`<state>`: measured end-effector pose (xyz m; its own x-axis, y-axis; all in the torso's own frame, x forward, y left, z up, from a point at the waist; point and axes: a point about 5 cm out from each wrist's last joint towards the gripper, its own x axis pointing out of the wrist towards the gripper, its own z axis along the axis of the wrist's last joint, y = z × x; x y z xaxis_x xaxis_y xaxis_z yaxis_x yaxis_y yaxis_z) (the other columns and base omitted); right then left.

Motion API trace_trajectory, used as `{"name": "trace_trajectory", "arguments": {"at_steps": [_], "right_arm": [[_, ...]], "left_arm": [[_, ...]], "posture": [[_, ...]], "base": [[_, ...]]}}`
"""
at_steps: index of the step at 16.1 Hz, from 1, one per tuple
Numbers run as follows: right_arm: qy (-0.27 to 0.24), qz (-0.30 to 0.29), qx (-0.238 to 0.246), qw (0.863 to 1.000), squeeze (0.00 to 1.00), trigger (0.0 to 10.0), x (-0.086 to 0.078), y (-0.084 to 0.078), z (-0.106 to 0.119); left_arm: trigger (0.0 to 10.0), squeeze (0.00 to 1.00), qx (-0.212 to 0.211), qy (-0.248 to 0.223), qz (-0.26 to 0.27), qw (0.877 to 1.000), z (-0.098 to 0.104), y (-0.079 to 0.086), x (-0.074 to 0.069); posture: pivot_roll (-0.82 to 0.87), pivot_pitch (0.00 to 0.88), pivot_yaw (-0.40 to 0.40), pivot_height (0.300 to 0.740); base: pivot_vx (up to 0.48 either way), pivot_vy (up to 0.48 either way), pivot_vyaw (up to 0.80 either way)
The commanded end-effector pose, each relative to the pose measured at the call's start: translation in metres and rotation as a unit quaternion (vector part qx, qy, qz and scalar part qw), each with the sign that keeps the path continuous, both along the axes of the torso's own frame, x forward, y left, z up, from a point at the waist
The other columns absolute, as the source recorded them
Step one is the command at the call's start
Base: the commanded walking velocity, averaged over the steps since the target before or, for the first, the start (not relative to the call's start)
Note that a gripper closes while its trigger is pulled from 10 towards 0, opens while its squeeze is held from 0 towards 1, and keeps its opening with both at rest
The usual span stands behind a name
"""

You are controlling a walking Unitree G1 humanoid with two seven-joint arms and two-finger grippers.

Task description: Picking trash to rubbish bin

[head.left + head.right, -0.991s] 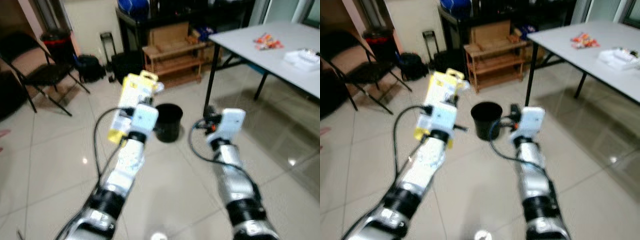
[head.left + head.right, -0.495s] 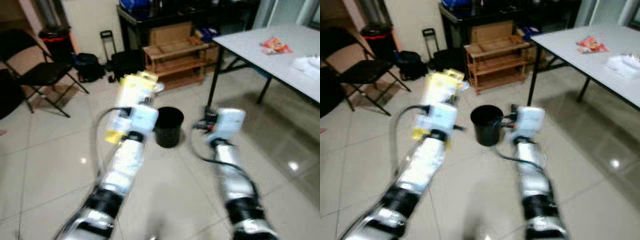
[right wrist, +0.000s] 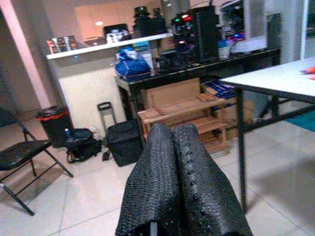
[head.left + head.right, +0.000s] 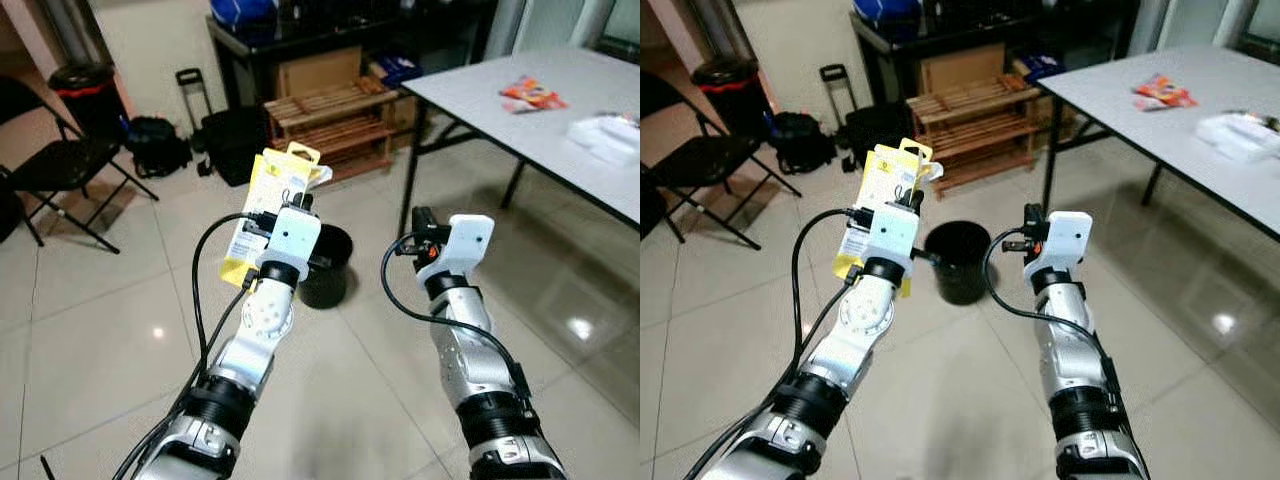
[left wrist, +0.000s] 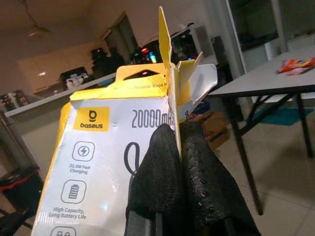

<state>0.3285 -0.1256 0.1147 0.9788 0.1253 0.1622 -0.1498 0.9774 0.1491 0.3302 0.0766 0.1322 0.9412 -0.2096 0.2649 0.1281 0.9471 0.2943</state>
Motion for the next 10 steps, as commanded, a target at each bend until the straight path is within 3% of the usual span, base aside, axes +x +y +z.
{"name": "trace_trajectory", "arguments": {"at_steps": [1, 10], "right_arm": [[-0.009, 0.007, 0.005, 1.0, 0.0, 10.0, 0.0005, 0.0062, 0.0038], [-0.009, 0.011, 0.006, 1.0, 0.0, 10.0, 0.0003, 0.0079, 0.0033]], "left_arm": [[10.0, 0.0, 0.005, -0.004, 0.011, 1.0, 0.0023, 0.0087, 0.0027], [10.0, 0.0, 0.006, -0.005, 0.01, 1.0, 0.0023, 0.009, 0.0027]], "posture": [[-0.03, 0.01, 0.073, 0.74], [-0.03, 0.001, 0.077, 0.74]], "base": [[0.439, 0.0, 0.0], [0.441, 0.0, 0.0]]}}
